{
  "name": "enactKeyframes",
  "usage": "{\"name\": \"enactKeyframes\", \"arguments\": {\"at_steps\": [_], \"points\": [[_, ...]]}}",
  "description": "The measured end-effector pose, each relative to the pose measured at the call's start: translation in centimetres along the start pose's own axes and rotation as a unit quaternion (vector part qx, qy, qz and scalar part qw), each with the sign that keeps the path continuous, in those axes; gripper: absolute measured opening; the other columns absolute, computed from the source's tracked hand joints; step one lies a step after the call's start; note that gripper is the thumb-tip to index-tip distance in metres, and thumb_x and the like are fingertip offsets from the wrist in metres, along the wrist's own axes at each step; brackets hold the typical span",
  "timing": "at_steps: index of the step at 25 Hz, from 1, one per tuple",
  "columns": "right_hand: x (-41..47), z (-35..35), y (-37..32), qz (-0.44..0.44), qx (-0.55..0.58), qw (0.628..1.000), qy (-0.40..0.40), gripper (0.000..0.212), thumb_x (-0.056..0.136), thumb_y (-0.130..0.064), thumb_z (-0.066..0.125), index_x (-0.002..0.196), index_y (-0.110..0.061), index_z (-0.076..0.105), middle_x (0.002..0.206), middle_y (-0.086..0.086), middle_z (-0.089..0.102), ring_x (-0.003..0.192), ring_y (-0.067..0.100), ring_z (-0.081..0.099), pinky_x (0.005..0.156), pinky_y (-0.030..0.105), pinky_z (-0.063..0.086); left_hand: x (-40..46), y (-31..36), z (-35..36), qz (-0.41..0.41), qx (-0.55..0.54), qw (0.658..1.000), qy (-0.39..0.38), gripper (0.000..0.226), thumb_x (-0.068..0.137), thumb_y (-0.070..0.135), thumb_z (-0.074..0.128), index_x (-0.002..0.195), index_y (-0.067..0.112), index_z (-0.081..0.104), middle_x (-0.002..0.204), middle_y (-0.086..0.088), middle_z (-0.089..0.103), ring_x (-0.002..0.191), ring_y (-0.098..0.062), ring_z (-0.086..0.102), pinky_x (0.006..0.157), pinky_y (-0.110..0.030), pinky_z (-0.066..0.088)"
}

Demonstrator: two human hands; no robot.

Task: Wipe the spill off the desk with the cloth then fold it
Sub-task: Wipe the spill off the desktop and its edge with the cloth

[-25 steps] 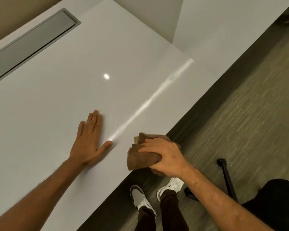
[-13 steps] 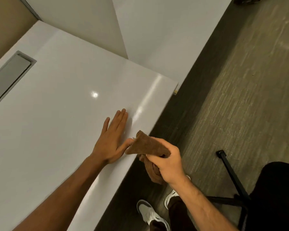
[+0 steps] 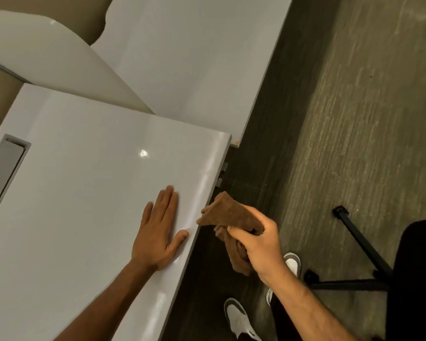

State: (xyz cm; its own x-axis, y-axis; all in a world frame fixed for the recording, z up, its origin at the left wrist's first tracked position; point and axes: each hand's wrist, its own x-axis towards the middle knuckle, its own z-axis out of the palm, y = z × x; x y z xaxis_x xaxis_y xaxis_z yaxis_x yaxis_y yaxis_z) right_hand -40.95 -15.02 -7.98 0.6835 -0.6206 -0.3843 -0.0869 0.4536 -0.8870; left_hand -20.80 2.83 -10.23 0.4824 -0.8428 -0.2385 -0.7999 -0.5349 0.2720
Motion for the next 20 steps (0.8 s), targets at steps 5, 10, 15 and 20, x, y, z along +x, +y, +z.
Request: {"name": "enactKeyframes", "arguments": {"at_steps": [5, 10, 15, 20], "points": [[-0.8, -2.0, 1.2, 0.008, 0.045, 0.994, 0.103, 0.030, 0.086, -0.013, 0.075, 0.101, -0.039, 0.076, 0.096, -0.005, 0.078, 0.093, 0.013, 0.075, 0.074, 0.022, 0.059, 0.0, 0.0, -0.1, 0.010, -0.004, 1.000, 0.009, 0.088, 0.101, 0.072, 0.015, 0.167, 0.016, 0.001, 0.177, 0.000, -0.005, 0.163, -0.020, -0.003, 0.130, -0.056, 0.007], [-3.7, -1.9, 4.7, 0.049, 0.125, 0.971, 0.195, 0.030, 0.077, -0.044, 0.075, 0.106, -0.039, 0.074, 0.105, 0.000, 0.078, 0.104, 0.024, 0.073, 0.090, 0.050, 0.059, 0.0, -0.4, 0.1, 0.032, -0.014, 0.999, 0.026, 0.083, 0.103, 0.066, 0.012, 0.167, 0.014, 0.004, 0.177, -0.001, -0.004, 0.163, -0.017, -0.005, 0.132, -0.044, -0.002], [-7.0, 5.5, 10.1, 0.076, 0.193, 0.952, 0.223, 0.025, 0.094, -0.033, 0.069, 0.107, -0.055, 0.070, 0.110, -0.012, 0.076, 0.104, 0.011, 0.073, 0.097, 0.049, 0.057, 0.1, -0.7, 0.5, 0.032, 0.012, 0.999, 0.032, 0.081, 0.103, 0.062, 0.017, 0.167, 0.016, 0.001, 0.176, 0.001, -0.006, 0.162, -0.014, -0.008, 0.130, -0.036, -0.007], [-6.6, 11.0, 12.0, 0.092, 0.208, 0.947, 0.226, 0.037, 0.097, -0.031, 0.064, 0.122, -0.058, 0.061, 0.119, -0.024, 0.069, 0.115, 0.000, 0.064, 0.106, 0.042, 0.051, 0.3, -1.0, 0.7, 0.032, 0.009, 0.999, 0.039, 0.081, 0.102, 0.063, 0.017, 0.167, 0.017, 0.001, 0.176, 0.003, -0.006, 0.162, -0.012, -0.008, 0.131, -0.036, -0.007]]}}
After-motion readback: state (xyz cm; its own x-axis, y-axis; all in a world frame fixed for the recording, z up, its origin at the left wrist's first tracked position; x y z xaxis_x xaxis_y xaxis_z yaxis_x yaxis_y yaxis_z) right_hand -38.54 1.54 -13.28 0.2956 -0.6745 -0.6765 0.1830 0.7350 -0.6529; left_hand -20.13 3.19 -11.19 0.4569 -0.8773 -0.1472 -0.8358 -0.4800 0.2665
